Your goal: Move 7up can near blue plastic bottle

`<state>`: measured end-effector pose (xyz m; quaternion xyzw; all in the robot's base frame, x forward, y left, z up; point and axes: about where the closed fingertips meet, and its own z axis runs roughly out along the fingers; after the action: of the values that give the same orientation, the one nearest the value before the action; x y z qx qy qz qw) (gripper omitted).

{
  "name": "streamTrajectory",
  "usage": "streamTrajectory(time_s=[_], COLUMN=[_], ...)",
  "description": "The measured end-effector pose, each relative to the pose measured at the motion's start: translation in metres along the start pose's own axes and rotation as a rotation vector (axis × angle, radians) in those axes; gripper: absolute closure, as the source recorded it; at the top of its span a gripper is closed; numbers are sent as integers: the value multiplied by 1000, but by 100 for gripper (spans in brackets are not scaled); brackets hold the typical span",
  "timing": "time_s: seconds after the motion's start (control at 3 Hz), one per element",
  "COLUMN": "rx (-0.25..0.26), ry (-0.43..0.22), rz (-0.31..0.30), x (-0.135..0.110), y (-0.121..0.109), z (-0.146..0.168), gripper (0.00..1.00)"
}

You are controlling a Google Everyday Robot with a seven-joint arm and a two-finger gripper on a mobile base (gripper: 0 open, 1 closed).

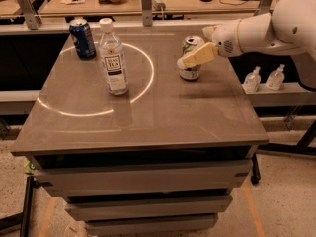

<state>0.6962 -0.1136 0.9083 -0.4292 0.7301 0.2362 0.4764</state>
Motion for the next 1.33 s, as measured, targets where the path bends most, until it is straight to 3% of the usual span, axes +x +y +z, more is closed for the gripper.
streamTrajectory(time_s=[0.33, 0.67, 1.33], rx=[-34, -58, -57], ry=[-4, -1, -26], rz=[26, 46, 94], x=[8, 16, 27], y=[2, 4, 5], z=[12, 19, 14], gripper=[0, 17, 64])
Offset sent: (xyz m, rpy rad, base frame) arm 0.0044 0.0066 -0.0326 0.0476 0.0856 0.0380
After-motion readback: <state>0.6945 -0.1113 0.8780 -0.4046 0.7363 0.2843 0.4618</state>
